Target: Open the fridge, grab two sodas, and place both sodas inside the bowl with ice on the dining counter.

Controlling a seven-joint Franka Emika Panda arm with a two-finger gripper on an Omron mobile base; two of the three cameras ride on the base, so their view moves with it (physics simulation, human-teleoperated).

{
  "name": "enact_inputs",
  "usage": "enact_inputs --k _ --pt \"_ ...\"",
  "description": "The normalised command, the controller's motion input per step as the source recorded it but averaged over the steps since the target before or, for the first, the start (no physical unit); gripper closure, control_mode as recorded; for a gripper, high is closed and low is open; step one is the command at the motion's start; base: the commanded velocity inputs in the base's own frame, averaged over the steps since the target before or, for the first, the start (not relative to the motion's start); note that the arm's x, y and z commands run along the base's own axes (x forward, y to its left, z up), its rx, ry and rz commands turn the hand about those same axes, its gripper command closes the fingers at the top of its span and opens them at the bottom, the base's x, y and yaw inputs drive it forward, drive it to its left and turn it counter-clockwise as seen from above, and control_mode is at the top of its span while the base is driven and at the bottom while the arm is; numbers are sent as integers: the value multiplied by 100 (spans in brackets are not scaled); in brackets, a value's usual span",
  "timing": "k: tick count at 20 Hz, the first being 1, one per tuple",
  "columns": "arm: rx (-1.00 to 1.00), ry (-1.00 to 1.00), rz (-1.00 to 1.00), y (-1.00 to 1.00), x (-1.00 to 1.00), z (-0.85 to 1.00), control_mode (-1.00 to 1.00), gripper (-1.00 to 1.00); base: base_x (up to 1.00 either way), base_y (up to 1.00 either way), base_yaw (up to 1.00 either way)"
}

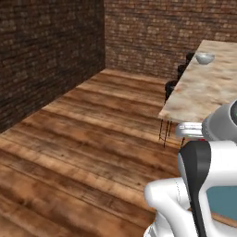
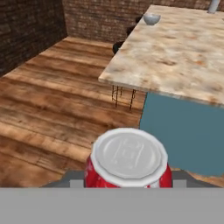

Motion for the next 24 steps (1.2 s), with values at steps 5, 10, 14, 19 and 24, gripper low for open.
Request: enact_inputs --k 5,10,14,19,24 --pt "0 0 0 0 0 0 100 100 86 94 -34" --pt "0 0 0 0 0 0 100 100 86 94 -34" --pt "0 0 0 0 0 0 100 100 92 88 -36" --pt "0 0 0 0 0 0 100 100 98 83 -35" --pt "0 0 0 0 0 0 100 100 100 77 -36"
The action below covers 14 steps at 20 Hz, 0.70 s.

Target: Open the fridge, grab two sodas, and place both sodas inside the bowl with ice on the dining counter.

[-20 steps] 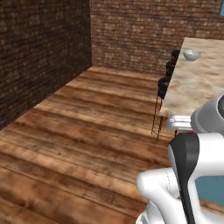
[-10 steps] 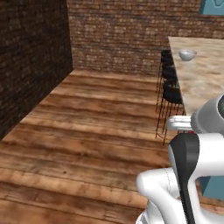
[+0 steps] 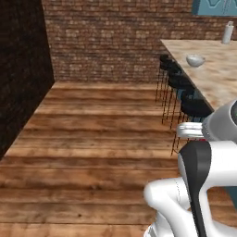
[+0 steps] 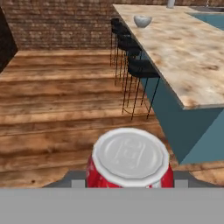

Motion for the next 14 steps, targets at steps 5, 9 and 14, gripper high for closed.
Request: enact_inputs --k 5,9,14 --pt "0 0 0 0 0 0 100 100 98 73 -40" --pt "0 0 0 0 0 0 100 100 90 69 -42" --pt "0 0 0 0 0 0 100 100 80 66 -45"
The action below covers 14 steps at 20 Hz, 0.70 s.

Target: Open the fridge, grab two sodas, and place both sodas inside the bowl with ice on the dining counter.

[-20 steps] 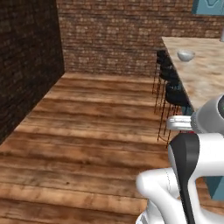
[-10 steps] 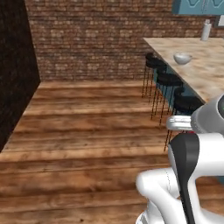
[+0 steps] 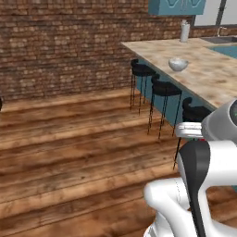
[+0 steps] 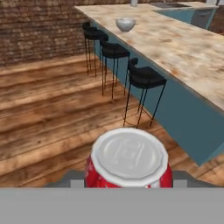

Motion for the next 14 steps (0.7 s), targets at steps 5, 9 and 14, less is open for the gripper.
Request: enact_inputs --k 5,9,14 --pt "0 0 0 0 0 0 100 100 78 66 -45" --pt "0 0 0 0 0 0 100 100 80 66 -45" --pt "0 0 0 0 0 0 100 100 82 68 -45"
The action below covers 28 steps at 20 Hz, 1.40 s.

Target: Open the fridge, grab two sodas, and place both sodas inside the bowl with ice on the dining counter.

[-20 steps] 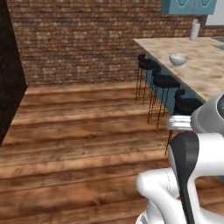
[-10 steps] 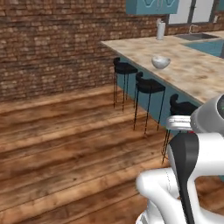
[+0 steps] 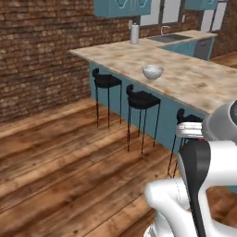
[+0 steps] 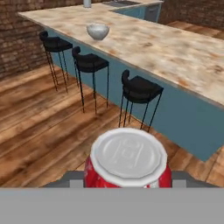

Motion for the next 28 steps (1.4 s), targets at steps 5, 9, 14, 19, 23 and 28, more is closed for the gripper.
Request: enact_inputs --k 5,9,14,19,23,28 --pt "0 0 0 0 0 0 100 100 84 69 -44" --pt "0 0 0 0 0 0 100 100 84 70 -44" --pt "0 0 0 0 0 0 100 100 83 73 -43" --pt "0 0 0 0 0 0 100 100 83 73 -43" --pt "0 0 0 0 0 0 100 100 84 72 -43" --pt "0 0 0 0 0 0 100 100 89 62 -42"
